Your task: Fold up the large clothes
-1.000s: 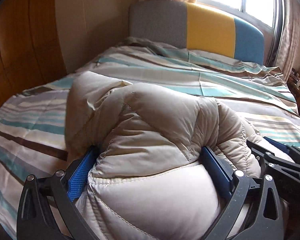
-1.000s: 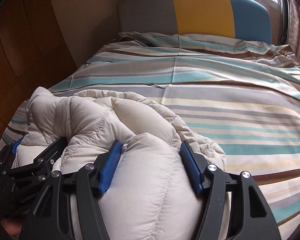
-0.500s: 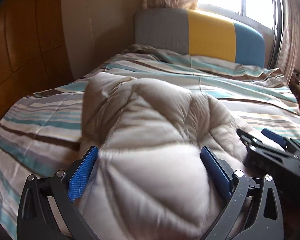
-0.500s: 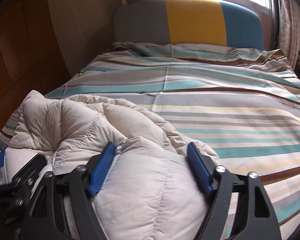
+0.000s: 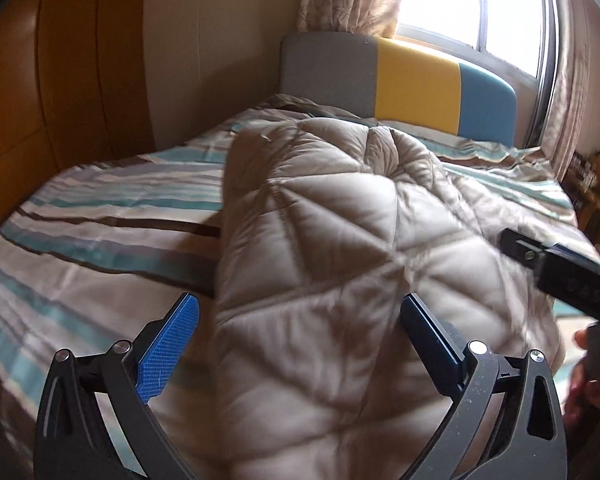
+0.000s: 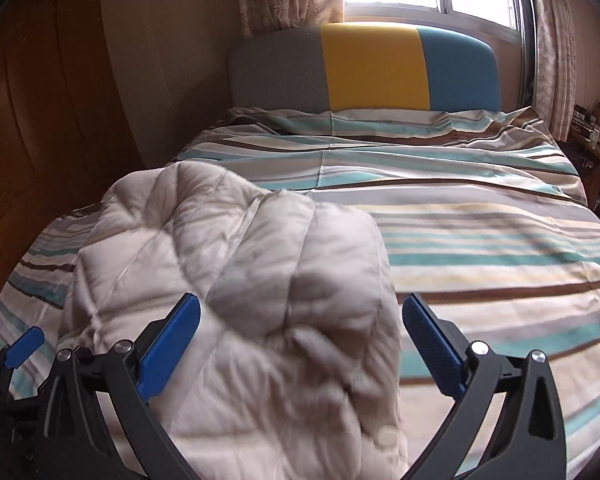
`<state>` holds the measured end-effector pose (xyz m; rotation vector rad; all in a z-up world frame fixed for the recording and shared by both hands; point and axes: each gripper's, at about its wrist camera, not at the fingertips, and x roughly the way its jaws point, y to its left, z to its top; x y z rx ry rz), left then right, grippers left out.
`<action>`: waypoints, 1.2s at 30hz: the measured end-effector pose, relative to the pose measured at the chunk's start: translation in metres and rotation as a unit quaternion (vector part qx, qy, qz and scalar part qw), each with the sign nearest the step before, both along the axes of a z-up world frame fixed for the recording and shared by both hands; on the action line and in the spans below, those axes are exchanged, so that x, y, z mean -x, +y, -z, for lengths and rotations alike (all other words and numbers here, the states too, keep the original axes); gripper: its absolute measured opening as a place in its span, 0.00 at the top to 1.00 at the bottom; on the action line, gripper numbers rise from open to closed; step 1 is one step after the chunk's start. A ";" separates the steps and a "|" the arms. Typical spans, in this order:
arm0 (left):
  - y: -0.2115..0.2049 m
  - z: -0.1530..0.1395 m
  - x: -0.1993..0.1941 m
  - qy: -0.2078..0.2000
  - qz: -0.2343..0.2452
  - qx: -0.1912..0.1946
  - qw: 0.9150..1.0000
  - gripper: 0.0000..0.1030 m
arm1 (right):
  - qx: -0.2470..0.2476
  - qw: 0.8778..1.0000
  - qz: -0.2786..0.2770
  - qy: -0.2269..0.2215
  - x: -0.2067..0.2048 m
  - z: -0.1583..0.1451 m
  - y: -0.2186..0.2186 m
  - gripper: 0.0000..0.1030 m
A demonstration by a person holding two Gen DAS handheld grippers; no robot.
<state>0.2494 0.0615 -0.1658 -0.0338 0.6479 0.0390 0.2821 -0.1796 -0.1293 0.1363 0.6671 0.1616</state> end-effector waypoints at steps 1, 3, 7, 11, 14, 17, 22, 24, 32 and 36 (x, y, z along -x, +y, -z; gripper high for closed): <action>0.001 -0.002 0.006 -0.003 -0.004 -0.011 1.000 0.03 | -0.004 1.000 -0.002 0.001 0.010 -0.002 0.000 0.02; 0.002 -0.005 0.020 -0.006 -0.009 -0.027 1.000 0.03 | -0.009 1.000 -0.007 0.000 0.025 -0.005 0.000 0.02; 0.010 -0.009 0.050 -0.006 0.000 -0.021 1.000 0.03 | -0.001 1.000 -0.012 -0.005 0.057 -0.013 0.002 0.02; 0.019 -0.017 0.076 -0.016 -0.012 0.002 1.000 0.03 | 0.009 1.000 -0.017 -0.003 0.092 -0.014 0.004 0.02; 0.023 -0.026 0.092 -0.019 -0.028 0.006 0.999 0.03 | -0.002 1.000 -0.019 -0.010 0.117 -0.017 0.001 0.02; 0.024 -0.033 0.110 -0.019 -0.033 0.011 0.999 0.03 | 0.001 1.000 -0.014 -0.018 0.139 -0.024 -0.001 0.02; 0.025 -0.045 0.132 -0.020 -0.036 0.021 0.999 0.03 | 0.000 0.999 -0.017 -0.033 0.167 -0.039 0.000 0.02; 0.022 -0.049 0.139 -0.026 -0.039 0.013 0.999 0.03 | 0.004 0.999 -0.017 -0.041 0.175 -0.043 0.002 0.02; 0.017 -0.060 0.148 -0.039 -0.031 0.015 0.999 0.03 | 0.013 0.998 -0.015 -0.054 0.185 -0.049 0.002 0.02; 0.020 -0.059 0.145 -0.036 -0.038 0.017 0.998 0.03 | 0.007 0.999 -0.007 -0.044 0.181 -0.046 -0.002 0.02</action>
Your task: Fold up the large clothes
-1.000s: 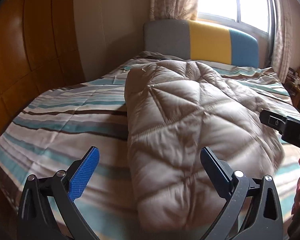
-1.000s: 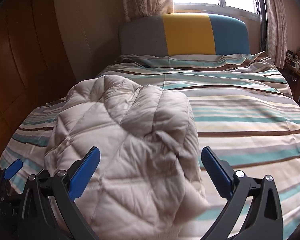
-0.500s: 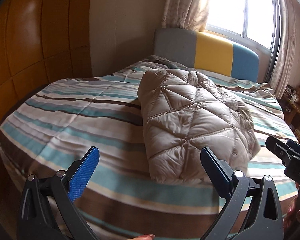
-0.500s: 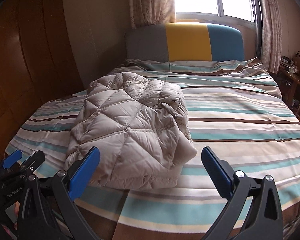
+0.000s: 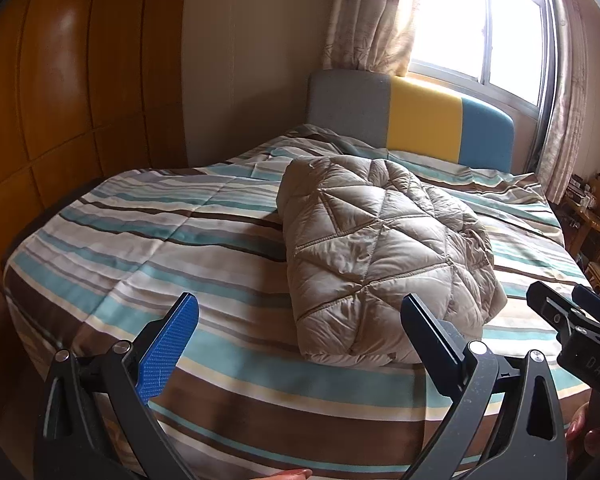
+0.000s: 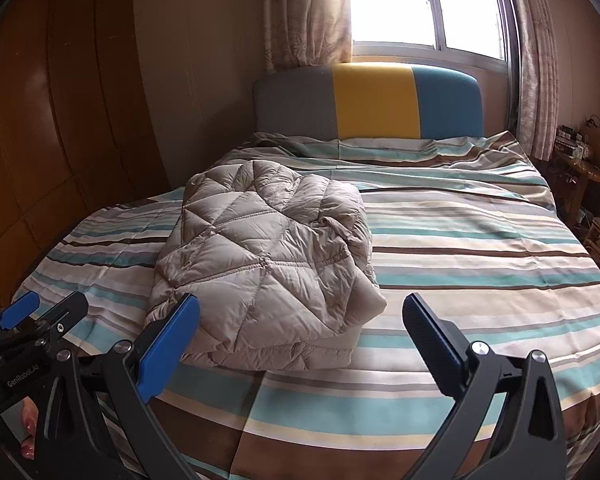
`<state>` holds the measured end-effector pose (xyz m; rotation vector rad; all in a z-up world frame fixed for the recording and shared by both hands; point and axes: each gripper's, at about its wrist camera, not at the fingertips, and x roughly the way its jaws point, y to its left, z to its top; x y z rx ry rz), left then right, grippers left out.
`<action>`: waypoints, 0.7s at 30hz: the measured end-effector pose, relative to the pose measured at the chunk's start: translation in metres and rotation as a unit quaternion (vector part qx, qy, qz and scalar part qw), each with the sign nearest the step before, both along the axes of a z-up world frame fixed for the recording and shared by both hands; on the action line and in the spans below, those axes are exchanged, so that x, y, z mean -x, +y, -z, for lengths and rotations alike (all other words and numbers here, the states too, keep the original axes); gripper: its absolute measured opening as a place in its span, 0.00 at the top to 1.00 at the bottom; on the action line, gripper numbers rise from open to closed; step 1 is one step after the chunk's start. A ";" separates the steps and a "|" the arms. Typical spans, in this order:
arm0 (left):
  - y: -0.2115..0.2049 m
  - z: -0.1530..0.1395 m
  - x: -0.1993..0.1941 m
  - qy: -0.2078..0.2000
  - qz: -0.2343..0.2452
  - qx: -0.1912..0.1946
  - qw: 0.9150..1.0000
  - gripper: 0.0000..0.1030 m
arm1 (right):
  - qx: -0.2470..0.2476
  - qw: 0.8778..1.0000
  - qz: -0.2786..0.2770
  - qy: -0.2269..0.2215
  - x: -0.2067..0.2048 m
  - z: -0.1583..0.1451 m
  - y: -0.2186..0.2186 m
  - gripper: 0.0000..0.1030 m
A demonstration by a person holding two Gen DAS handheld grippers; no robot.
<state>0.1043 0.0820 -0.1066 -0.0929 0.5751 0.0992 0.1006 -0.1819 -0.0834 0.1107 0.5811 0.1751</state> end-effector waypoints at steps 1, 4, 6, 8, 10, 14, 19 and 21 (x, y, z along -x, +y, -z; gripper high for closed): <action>0.000 0.000 0.000 0.001 -0.001 0.001 1.000 0.03 | 0.000 1.000 0.000 0.002 0.000 0.000 0.000 0.02; 0.000 0.002 -0.001 0.006 -0.001 0.003 1.000 0.03 | 0.000 1.000 -0.002 0.001 0.000 0.000 0.000 0.02; -0.001 0.002 -0.001 0.005 -0.001 0.001 1.000 0.03 | 0.003 1.000 -0.002 -0.001 0.001 0.000 0.000 0.02; 0.000 0.002 -0.001 0.004 0.000 0.001 1.000 0.03 | 0.001 1.000 -0.003 -0.002 0.002 -0.001 0.000 0.02; 0.000 0.001 0.000 0.002 0.000 0.001 1.000 0.03 | 0.001 1.000 -0.002 -0.004 0.002 -0.001 0.000 0.02; 0.000 0.002 0.000 0.003 0.001 0.001 1.000 0.03 | -0.001 1.000 -0.002 0.000 0.001 0.000 -0.001 0.02; -0.001 0.003 -0.001 0.007 0.004 0.002 1.000 0.03 | 0.001 1.000 -0.004 0.001 0.001 0.001 0.000 0.02; -0.002 0.003 0.000 0.005 0.003 0.002 1.000 0.03 | 0.001 1.000 -0.004 0.001 0.001 0.001 0.000 0.02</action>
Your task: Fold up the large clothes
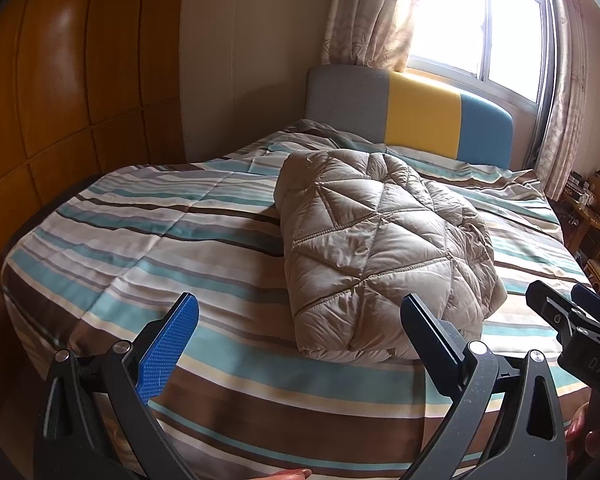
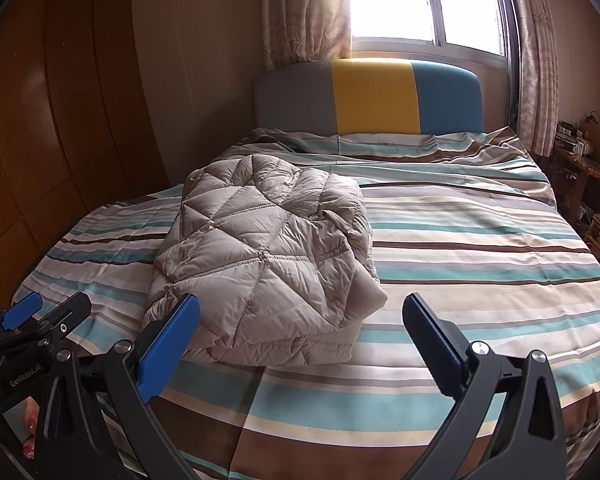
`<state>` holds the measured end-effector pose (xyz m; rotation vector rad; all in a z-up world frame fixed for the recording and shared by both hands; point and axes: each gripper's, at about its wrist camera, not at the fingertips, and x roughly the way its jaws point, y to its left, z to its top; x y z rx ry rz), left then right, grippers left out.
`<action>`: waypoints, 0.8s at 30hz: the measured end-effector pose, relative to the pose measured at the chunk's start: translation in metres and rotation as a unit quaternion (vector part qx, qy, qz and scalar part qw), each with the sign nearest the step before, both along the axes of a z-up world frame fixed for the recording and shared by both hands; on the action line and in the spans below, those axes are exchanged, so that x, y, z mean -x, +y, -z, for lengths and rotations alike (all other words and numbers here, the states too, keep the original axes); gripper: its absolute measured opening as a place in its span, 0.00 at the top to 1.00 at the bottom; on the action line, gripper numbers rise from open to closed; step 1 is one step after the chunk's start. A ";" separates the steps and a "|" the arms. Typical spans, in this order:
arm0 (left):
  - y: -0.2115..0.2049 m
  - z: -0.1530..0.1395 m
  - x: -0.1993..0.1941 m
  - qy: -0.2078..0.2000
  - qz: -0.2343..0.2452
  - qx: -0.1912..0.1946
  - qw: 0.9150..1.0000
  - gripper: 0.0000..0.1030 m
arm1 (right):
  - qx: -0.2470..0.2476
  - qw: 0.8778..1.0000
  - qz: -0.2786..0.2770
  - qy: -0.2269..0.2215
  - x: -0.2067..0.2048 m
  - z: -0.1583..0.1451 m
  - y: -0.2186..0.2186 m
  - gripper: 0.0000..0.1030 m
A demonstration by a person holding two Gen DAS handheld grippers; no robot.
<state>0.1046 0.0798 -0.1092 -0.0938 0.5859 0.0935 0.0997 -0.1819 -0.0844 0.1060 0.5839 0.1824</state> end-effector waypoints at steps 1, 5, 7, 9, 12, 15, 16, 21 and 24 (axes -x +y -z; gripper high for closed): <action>0.000 0.000 0.000 0.000 0.000 0.000 1.000 0.03 | -0.001 1.000 0.000 0.000 0.000 0.000 0.000 0.02; 0.002 0.001 -0.001 0.004 -0.001 0.003 1.000 0.03 | -0.002 1.000 0.000 -0.002 0.001 -0.001 -0.001 0.02; 0.003 0.002 -0.002 0.005 -0.001 0.004 1.000 0.03 | -0.002 1.000 -0.002 -0.001 0.001 0.000 -0.001 0.02; 0.004 0.002 -0.002 0.006 -0.001 0.004 1.000 0.03 | -0.002 1.000 -0.002 0.001 0.001 0.000 0.000 0.02; 0.004 0.003 -0.003 0.005 -0.002 0.002 1.000 0.03 | 0.000 1.000 -0.004 0.000 0.001 0.000 0.001 0.02; 0.004 0.003 -0.003 0.005 -0.001 0.002 1.000 0.03 | 0.000 1.000 -0.005 -0.001 0.001 0.000 0.000 0.02; 0.004 0.003 -0.003 0.006 -0.001 0.002 1.000 0.03 | 0.000 1.000 -0.005 0.000 0.001 0.000 0.001 0.02; 0.005 0.004 -0.003 0.004 -0.003 0.003 1.000 0.03 | 0.000 1.000 -0.005 -0.001 0.001 0.000 0.000 0.02; 0.006 0.004 -0.004 0.005 -0.002 0.004 1.000 0.03 | 0.000 1.000 -0.006 -0.001 0.000 0.001 0.001 0.02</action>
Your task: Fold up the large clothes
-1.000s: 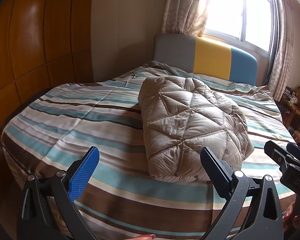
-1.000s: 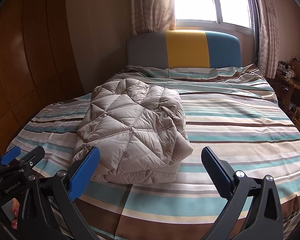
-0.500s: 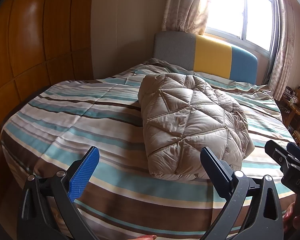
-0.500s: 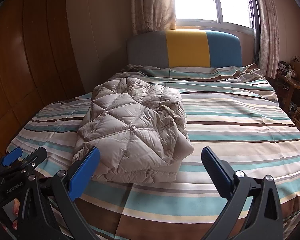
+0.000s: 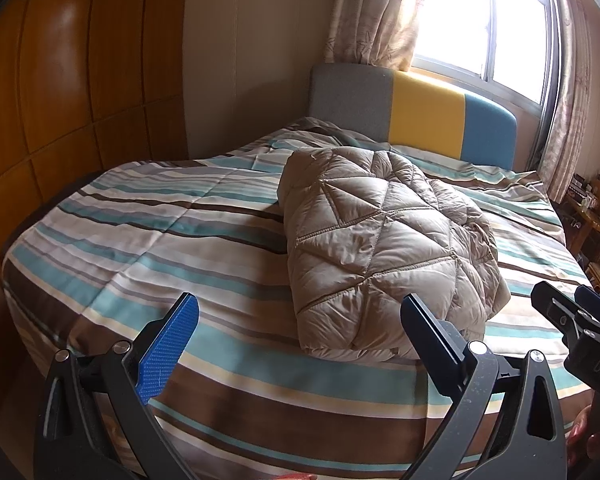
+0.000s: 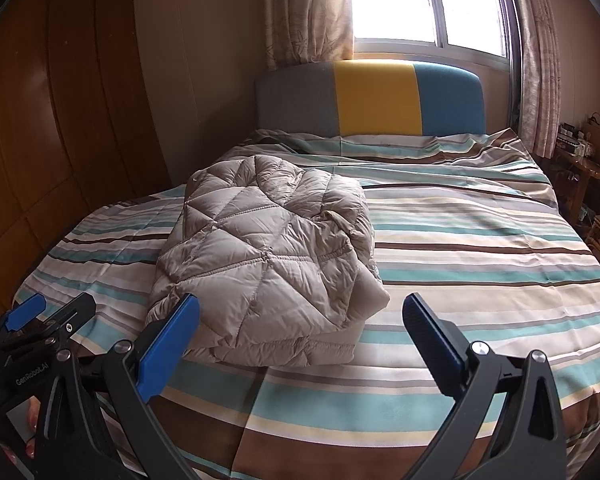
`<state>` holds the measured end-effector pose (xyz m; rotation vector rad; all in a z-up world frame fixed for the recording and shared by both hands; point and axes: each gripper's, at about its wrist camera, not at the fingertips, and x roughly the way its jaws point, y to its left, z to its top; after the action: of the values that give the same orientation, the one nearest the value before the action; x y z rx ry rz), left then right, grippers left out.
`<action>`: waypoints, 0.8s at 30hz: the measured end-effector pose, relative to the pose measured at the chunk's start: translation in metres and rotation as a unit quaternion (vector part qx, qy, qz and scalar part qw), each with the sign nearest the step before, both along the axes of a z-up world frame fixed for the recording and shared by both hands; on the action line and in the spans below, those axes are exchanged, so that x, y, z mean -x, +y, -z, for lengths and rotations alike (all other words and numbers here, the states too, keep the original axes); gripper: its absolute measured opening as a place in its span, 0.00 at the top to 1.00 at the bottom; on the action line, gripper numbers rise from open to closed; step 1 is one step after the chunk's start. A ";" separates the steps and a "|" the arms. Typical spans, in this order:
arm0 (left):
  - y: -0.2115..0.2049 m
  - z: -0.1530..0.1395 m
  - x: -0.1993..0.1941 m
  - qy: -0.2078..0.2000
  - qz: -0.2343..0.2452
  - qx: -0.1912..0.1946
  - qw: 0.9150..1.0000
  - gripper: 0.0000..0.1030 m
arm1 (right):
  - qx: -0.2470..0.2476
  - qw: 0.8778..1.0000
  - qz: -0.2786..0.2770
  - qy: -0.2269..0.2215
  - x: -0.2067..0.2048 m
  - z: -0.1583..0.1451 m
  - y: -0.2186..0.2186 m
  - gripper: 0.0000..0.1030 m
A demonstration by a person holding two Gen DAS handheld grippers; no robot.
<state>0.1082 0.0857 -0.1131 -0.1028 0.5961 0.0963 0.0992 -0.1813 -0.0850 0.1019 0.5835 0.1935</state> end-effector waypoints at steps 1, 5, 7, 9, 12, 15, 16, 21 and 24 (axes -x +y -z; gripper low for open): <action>0.000 0.000 0.000 0.001 0.001 0.000 1.000 0.03 | 0.000 1.000 0.000 0.000 0.000 0.000 0.000 0.02; -0.001 0.001 0.000 0.003 0.001 -0.001 1.000 0.03 | 0.001 1.000 -0.001 0.002 0.000 0.001 0.001 0.02; -0.002 0.001 0.001 0.004 0.001 -0.001 1.000 0.03 | 0.001 1.000 -0.002 0.002 0.000 0.001 0.002 0.02; -0.002 0.001 0.000 0.006 0.002 -0.001 1.000 0.03 | 0.001 1.000 -0.001 0.001 -0.001 0.001 0.002 0.02; -0.003 0.001 0.000 0.007 0.005 -0.007 1.000 0.03 | 0.001 1.000 -0.001 0.002 -0.001 0.001 0.002 0.02; -0.006 0.001 0.002 0.002 0.008 -0.010 1.000 0.03 | 0.001 1.000 -0.001 0.003 0.000 0.002 0.003 0.02; -0.006 0.000 0.002 0.001 0.010 -0.011 1.000 0.03 | 0.001 1.000 0.000 0.003 0.000 0.002 0.002 0.02; -0.007 0.000 0.003 0.001 0.012 -0.008 1.000 0.03 | 0.001 1.000 0.000 0.003 0.001 0.001 0.001 0.02; -0.006 0.000 0.002 0.003 0.012 -0.005 1.000 0.03 | 0.004 1.000 0.001 0.002 0.000 0.001 0.002 0.02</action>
<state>0.1061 0.0792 -0.1135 -0.0869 0.6027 0.0769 0.0988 -0.1794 -0.0864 0.0952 0.5876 0.1900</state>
